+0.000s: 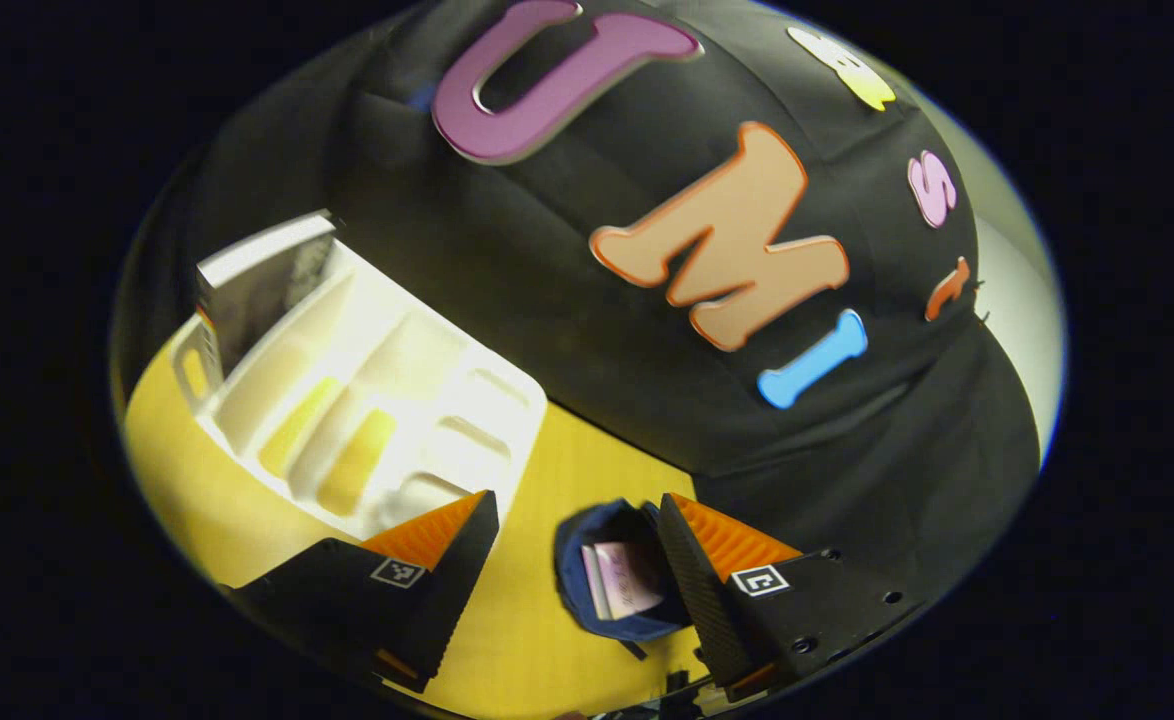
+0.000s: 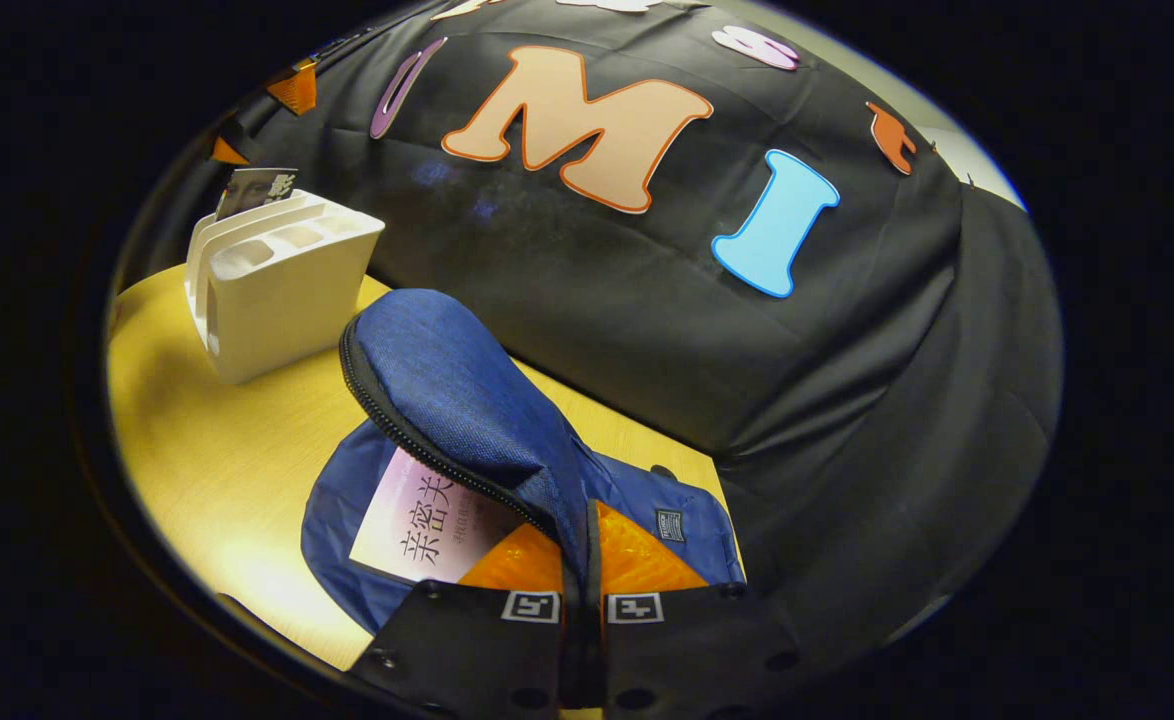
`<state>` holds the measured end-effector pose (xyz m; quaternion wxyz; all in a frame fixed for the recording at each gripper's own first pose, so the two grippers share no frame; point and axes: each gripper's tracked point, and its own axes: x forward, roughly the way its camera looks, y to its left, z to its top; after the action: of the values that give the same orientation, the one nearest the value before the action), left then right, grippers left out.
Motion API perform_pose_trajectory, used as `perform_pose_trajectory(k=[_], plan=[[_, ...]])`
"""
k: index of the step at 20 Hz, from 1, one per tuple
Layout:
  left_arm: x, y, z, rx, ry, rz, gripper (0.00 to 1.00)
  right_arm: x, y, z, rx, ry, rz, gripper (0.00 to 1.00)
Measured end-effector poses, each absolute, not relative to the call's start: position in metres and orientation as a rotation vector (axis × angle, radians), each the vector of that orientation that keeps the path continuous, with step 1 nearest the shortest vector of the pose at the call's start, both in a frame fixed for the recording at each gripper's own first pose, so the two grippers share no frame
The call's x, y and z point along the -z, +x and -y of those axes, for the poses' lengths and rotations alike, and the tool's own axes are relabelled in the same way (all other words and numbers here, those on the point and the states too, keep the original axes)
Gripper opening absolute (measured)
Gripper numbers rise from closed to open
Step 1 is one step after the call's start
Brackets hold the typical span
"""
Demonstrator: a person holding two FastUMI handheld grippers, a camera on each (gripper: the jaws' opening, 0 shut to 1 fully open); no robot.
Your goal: Open the schoolbag, grab two books from the bookshelf and put them into the schoolbag.
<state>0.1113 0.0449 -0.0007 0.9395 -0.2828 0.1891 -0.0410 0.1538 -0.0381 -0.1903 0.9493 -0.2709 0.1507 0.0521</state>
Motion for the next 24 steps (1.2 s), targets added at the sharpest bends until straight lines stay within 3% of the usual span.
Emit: perform_pose_trajectory(k=[5, 7, 9, 18, 19, 20, 21, 23, 24], plan=[[-0.021, 0.126, -0.172, -0.154, -0.486, -0.321, 0.95, 0.199, 0.155, 0.032, -0.085, -0.557, -0.334, 0.06], [-0.020, 0.135, -0.212, -0.221, -0.466, -0.301, 0.94, 0.203, 0.156, 0.029, -0.080, -0.563, -0.344, 0.01], [-0.013, 0.134, -0.246, -0.270, -0.415, -0.328, 0.94, 0.205, 0.157, 0.027, -0.074, -0.568, -0.352, 0.06], [0.024, 0.127, -0.264, -0.212, -0.187, -0.661, 0.91, 0.206, 0.156, 0.028, -0.052, -0.567, -0.375, 0.06], [0.027, 0.125, -0.265, -0.215, -0.165, -0.694, 0.96, 0.206, 0.156, 0.028, -0.050, -0.568, -0.376, 0.06], [0.031, 0.124, -0.266, -0.217, -0.141, -0.725, 0.91, 0.206, 0.156, 0.028, -0.048, -0.569, -0.378, 0.04], [0.033, 0.125, -0.268, -0.219, -0.117, -0.751, 0.94, 0.207, 0.157, 0.028, -0.047, -0.569, -0.380, 0.06], [0.039, 0.117, -0.270, -0.230, -0.075, -0.831, 0.87, 0.207, 0.156, 0.028, -0.044, -0.577, -0.382, 0.06], [0.042, 0.114, -0.271, -0.237, -0.061, -0.865, 0.86, 0.206, 0.156, 0.027, -0.042, -0.579, -0.383, 0.01]])
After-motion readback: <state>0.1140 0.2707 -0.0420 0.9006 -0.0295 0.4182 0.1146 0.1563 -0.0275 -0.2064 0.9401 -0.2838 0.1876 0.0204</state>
